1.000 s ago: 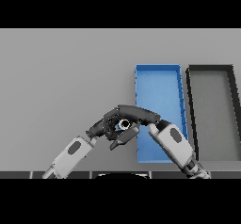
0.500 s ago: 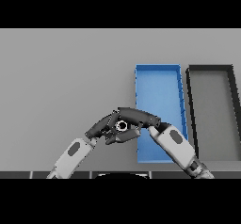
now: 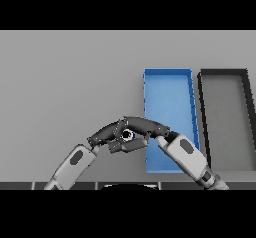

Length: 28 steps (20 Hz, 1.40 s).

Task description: Pick up the blue pipe and place it into the blue bin.

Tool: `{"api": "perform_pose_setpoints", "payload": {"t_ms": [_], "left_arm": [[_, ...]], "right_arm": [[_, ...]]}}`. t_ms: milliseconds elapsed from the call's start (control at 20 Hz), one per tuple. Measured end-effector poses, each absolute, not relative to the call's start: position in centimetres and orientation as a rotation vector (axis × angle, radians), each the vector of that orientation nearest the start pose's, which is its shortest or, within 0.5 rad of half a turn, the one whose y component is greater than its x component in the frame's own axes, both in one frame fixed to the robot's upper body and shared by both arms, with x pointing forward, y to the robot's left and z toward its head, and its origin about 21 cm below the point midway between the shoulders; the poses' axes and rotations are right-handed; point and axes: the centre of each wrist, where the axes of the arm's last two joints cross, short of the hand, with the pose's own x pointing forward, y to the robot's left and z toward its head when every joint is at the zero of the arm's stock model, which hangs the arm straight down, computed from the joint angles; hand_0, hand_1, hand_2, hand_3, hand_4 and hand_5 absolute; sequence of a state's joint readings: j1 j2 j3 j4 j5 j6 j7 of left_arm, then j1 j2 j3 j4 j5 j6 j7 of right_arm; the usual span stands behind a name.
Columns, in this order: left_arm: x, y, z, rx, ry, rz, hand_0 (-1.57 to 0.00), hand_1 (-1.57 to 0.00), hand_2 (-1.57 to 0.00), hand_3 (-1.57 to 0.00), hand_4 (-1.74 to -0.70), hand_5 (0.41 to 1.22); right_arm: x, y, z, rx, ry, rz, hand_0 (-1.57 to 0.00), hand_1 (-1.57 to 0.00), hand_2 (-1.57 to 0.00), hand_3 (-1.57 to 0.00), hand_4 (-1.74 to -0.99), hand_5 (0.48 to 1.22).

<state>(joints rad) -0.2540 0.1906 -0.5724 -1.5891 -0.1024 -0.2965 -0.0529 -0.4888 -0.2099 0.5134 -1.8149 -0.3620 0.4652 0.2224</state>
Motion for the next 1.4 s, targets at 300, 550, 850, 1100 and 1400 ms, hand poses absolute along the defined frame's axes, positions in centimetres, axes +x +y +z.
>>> {"api": "perform_pose_setpoints", "payload": {"t_ms": [300,550,850,1100,1400], "left_arm": [[26.3,11.6,4.3,-0.424,-1.612,-1.045,-0.05,-0.05,-0.04,-0.05,-0.89,0.617],[25.9,11.6,4.0,-0.436,-1.579,-0.997,-0.02,-0.01,-0.01,-0.01,-0.90,0.562],[25.9,11.3,4.2,-0.419,-1.529,-0.989,0.00,0.00,0.00,0.00,-0.91,0.514],[25.3,11.1,4.1,-0.439,-1.528,-0.999,0.00,0.00,0.00,0.00,-0.92,0.503],[24.9,11.6,4.1,-0.437,-1.546,-1.006,0.00,0.00,0.00,0.00,-0.91,0.492]], "right_arm": [[26.7,-9.6,15.8,0.834,-1.663,1.148,-1.57,-1.57,-1.57,-1.57,-1.491,1.219],[27.0,-10.0,16.0,0.878,-1.666,1.108,-1.57,-1.57,-1.57,-1.57,-1.489,1.220],[26.8,-10.7,19.4,0.922,-1.608,1.036,-1.57,-1.57,-1.57,-1.57,-1.639,1.221],[27.7,-12.3,26.2,1.013,-1.670,0.898,-1.57,-1.57,-1.57,-1.57,-1.707,1.141],[31.2,-14.9,32.8,0.848,-1.869,0.716,-1.57,-1.57,-1.57,-1.57,-1.732,1.117]]}}
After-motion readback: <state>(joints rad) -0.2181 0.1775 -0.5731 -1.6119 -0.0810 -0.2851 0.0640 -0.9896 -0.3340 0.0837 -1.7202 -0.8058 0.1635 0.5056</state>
